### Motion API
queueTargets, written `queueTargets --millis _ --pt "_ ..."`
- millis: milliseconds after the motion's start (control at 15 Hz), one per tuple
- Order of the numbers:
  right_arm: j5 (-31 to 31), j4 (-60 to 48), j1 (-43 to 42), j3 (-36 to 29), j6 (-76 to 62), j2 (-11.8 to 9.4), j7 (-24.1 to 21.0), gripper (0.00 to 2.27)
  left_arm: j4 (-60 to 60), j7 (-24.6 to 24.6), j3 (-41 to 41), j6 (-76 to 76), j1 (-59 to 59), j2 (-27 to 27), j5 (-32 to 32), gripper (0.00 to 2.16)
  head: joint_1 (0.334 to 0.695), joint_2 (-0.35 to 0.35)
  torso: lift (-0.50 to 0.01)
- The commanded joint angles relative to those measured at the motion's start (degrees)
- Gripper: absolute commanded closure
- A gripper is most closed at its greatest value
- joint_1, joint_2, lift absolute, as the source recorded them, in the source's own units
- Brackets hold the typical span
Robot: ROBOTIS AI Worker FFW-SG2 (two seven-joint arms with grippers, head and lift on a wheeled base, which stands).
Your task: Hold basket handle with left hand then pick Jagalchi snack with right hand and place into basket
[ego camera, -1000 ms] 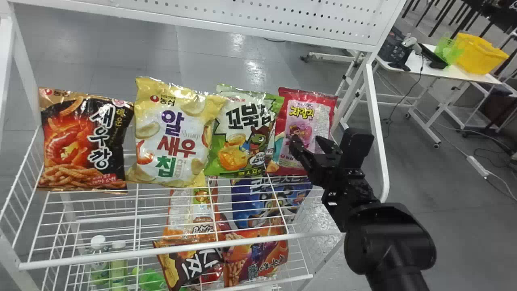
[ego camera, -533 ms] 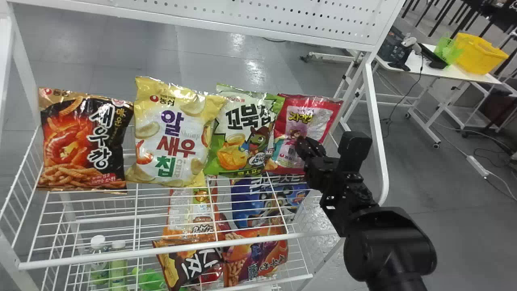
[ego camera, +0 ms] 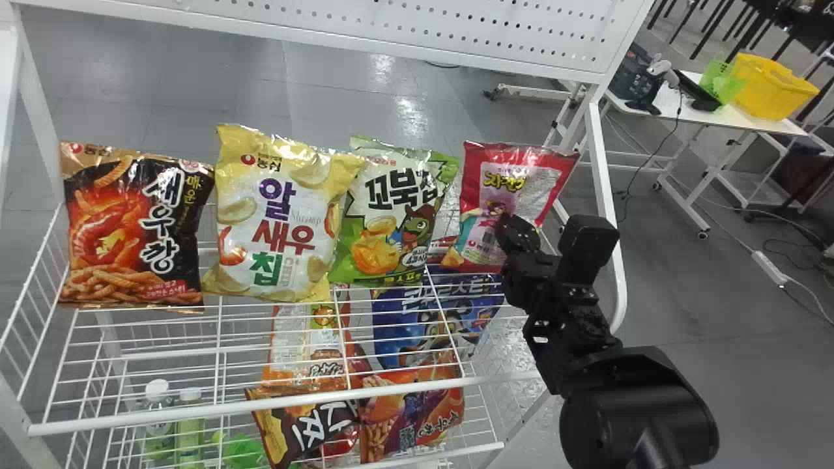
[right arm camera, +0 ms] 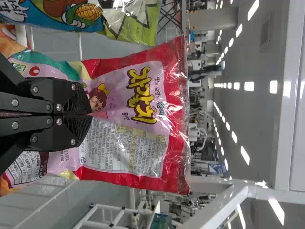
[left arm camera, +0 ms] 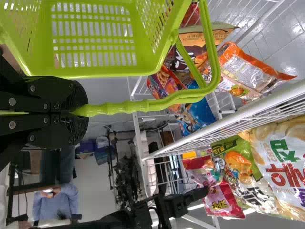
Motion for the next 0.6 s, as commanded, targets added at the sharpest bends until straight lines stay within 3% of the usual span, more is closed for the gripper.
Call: queueTargets --millis 0,533 --pt "-0.83 -2.63 1.96 -1.00 -0.24 -0.03 -0.55 1.95 -0.10 0.04 -0.08 0.00 0.13 0.00 -0.02 1.81 0.695 -0.350 -0.010" --pt "-6.45 -17.05 11.10 -2.32 7.84 -0.21 -0.55 1.95 -0.45 0.48 -0.78 0.00 -0.04 -0.09 -0.11 1.81 0.695 -0.350 -0.010"
